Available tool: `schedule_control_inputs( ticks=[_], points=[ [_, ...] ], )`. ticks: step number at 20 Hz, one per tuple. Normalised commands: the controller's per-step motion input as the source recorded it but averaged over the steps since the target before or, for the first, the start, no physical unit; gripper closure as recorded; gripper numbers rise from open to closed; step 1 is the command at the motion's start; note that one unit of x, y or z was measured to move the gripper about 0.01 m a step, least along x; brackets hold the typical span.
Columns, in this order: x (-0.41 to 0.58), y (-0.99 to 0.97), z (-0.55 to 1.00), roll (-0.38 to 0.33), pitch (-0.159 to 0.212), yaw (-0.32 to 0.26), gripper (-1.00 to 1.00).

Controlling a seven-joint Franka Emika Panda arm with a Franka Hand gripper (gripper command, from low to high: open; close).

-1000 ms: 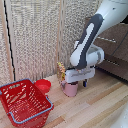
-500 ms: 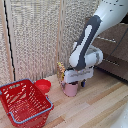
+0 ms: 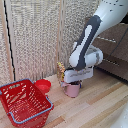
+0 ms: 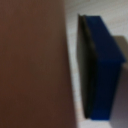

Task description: Move your gripper towards the pink mug and hold it gently. Lift the pink mug from the surface. Position it above the basket, lowering it gently until it is placed inside. Release the grip on the pink mug, completing the task.

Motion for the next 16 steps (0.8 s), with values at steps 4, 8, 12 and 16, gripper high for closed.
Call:
schedule_control_inputs(
  ticks=[4,8,12,16],
  points=[
    [0.022,0.06,0.19,0.081,0.026,0.000,1.00],
    [0.077,0.08,0.47,0.158,0.078,0.000,1.00],
    [0.161,0.11,0.59,0.163,0.092,0.000,1.00],
    [0.230,0.10,0.63,0.167,0.079,0.000,1.00]
  ],
)
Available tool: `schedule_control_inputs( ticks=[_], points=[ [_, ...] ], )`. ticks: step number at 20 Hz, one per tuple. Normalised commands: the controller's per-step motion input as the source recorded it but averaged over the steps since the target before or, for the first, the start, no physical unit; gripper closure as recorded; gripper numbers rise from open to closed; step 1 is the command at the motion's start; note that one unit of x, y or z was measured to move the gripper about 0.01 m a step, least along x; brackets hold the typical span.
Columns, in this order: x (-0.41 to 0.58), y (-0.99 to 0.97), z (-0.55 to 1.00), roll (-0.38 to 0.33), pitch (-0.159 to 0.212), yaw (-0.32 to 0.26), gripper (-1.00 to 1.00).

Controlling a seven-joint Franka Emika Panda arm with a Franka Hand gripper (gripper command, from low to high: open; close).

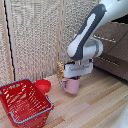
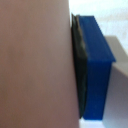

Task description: Move your gripper towards the pink mug and hold it gently. Lift the pink mug from the surface. Position it above the basket, lowering it gently until it is placed inside. Release the grip on the pink mug, completing the task.

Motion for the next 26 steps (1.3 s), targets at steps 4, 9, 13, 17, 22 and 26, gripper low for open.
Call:
schedule_control_inputs(
  ticks=[4,9,13,17,22,26],
  points=[
    [0.292,0.11,0.70,0.144,0.042,0.000,1.00],
    [0.288,0.13,0.78,0.042,0.030,0.010,1.00],
    [0.296,0.28,0.84,0.012,0.043,0.066,1.00],
    [0.318,0.50,0.78,0.005,0.062,0.087,1.00],
    [0.320,0.63,0.61,-0.106,0.001,0.022,1.00],
    [0.362,0.71,0.50,-0.140,-0.026,0.000,1.00]
  ],
)
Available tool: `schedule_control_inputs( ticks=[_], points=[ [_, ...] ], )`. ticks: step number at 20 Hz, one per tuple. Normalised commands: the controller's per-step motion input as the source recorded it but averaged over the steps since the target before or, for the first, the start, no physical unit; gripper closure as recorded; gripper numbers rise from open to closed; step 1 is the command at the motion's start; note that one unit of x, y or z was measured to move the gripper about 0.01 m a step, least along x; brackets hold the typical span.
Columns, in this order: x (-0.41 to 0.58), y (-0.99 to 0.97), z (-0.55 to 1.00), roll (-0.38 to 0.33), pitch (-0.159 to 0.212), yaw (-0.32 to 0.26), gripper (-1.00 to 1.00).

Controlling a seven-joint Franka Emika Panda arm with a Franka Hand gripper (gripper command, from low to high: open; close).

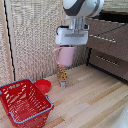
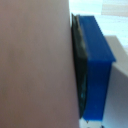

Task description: Move your gripper towards the pink mug and hold it gently. Lift the pink mug from the surface. Position it above the basket, lowering it gently until it is placed inside. Release the grip on the pink mug, completing the task.

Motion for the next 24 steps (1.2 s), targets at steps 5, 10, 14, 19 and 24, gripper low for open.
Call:
schedule_control_inputs(
  ticks=[5,10,14,19,24],
  points=[
    [0.354,0.74,0.48,-0.126,-0.036,0.000,1.00],
    [0.321,0.76,0.41,-0.121,-0.022,0.000,1.00],
    [0.264,0.81,0.30,-0.103,0.000,0.000,1.00],
    [0.138,0.84,0.02,-0.124,0.000,0.000,1.00],
    [0.006,0.83,-0.27,-0.160,0.002,0.000,1.00]
  ],
)
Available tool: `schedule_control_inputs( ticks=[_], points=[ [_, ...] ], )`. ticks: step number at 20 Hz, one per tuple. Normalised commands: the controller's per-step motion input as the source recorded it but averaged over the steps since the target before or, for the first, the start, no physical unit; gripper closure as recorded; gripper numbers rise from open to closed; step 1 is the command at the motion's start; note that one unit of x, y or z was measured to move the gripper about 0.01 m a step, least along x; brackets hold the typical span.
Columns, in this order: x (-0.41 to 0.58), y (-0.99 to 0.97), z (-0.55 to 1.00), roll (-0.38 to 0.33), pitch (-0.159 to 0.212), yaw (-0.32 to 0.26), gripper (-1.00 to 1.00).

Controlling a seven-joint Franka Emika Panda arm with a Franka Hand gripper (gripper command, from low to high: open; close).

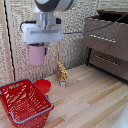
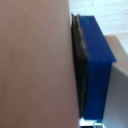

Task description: Move your gripper towards the pink mug and hold it gently. Lift the pink mug from the surface. Position it above the basket, lowering it gently until it is placed inside. Release the grip on the pink mug, completing the task.

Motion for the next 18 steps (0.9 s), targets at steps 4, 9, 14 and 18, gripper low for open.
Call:
schedule_control_inputs(
  ticks=[4,9,14,18],
  points=[
    [-0.001,0.81,-0.42,-0.163,0.001,0.000,1.00],
    [-0.054,0.51,-0.51,-0.106,0.000,0.015,1.00],
    [-0.001,0.17,-0.51,-0.009,-0.009,0.032,1.00],
    [0.000,0.10,-0.48,-0.001,-0.019,0.035,1.00]
  ],
)
